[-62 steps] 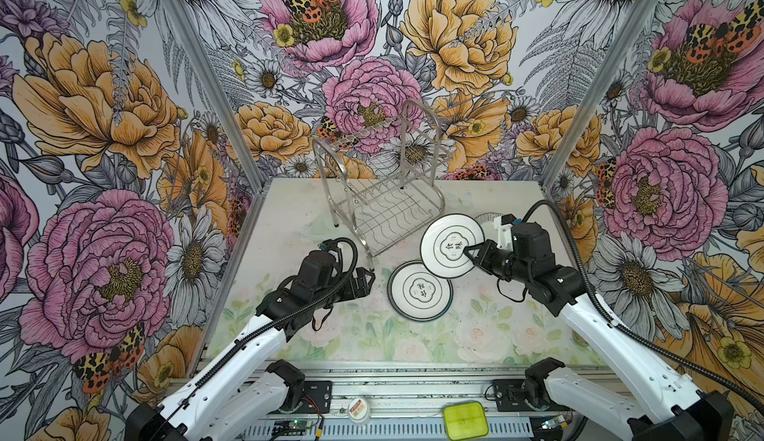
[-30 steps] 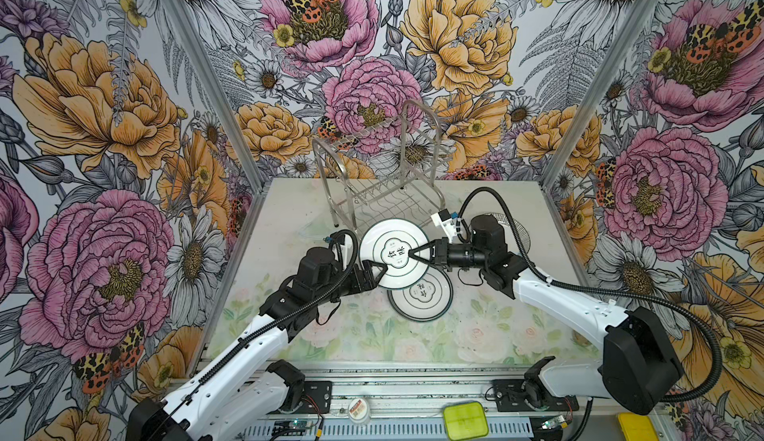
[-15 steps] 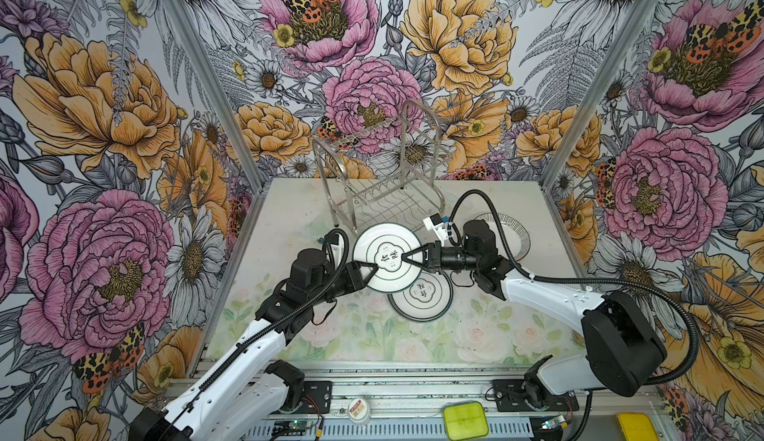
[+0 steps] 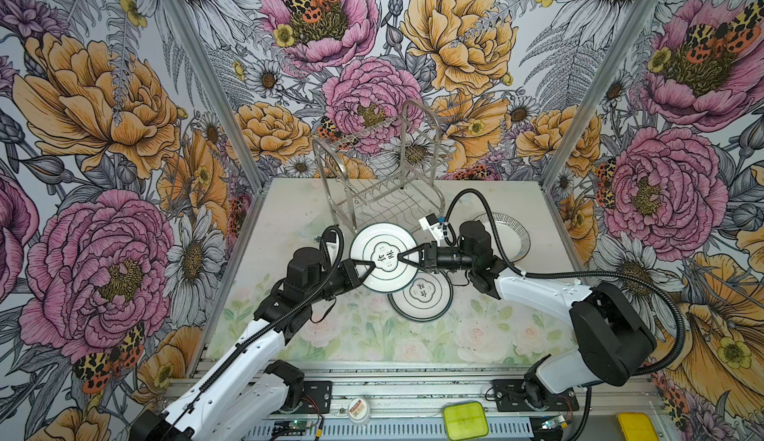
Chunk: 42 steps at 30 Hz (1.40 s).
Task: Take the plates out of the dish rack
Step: 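Grasp the white plate rim with the left gripper while the right gripper holds it, then open the right gripper and draw it back while the left gripper holds the plate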
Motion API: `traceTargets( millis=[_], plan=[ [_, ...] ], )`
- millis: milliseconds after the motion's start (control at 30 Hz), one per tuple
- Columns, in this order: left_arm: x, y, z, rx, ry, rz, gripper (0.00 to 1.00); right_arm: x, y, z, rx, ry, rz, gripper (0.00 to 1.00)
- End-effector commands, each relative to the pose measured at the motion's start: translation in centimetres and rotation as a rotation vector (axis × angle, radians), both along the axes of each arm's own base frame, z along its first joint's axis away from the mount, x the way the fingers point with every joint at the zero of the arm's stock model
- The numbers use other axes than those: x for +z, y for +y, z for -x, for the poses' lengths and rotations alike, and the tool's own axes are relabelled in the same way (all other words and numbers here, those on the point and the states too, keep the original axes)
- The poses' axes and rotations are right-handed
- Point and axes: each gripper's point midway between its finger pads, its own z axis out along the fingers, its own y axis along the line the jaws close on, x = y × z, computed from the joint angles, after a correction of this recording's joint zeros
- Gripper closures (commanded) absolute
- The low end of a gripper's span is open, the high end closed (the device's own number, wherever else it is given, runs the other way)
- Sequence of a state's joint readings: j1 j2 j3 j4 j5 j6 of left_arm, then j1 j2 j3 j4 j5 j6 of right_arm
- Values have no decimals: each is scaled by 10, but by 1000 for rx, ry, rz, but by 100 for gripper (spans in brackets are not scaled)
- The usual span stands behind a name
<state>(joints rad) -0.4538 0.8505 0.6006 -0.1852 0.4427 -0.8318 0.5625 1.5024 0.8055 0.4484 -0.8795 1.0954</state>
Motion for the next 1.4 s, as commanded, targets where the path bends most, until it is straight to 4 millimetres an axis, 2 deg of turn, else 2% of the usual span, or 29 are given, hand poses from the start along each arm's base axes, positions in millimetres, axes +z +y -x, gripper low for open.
traceTargets(
  millis=[0, 67, 167, 267, 533, 733, 833, 1067, 1367],
  plan=[
    [-10, -2, 2, -29, -16, -50, 100, 4, 10, 7, 23, -25, -12, 75],
    [-11, -1, 2, -24, -12, -53, 100, 6, 9, 6, 16, -33, -13, 70],
    [-11, 1, 1, -19, -5, -54, 100, 8, 9, 5, 2, -36, -12, 54],
    [-8, 4, 2, -17, 3, -65, 100, 7, 4, -1, -29, -27, -6, 45],
    [-6, 27, 13, 35, 132, -151, 100, -20, -41, -29, -202, 47, 84, 25],
    [-13, 31, 25, 55, 229, -203, 100, -42, -82, -42, -333, 70, 213, 21],
    [-17, 30, 30, 69, 260, -230, 100, -55, -105, -47, -403, 51, 366, 18],
    [-25, 9, 39, 69, 290, -277, 100, -64, -144, -56, -527, 36, 512, 17],
    [-43, -27, 39, 47, 304, -288, 100, -71, -173, -57, -612, 13, 653, 17]
  ],
)
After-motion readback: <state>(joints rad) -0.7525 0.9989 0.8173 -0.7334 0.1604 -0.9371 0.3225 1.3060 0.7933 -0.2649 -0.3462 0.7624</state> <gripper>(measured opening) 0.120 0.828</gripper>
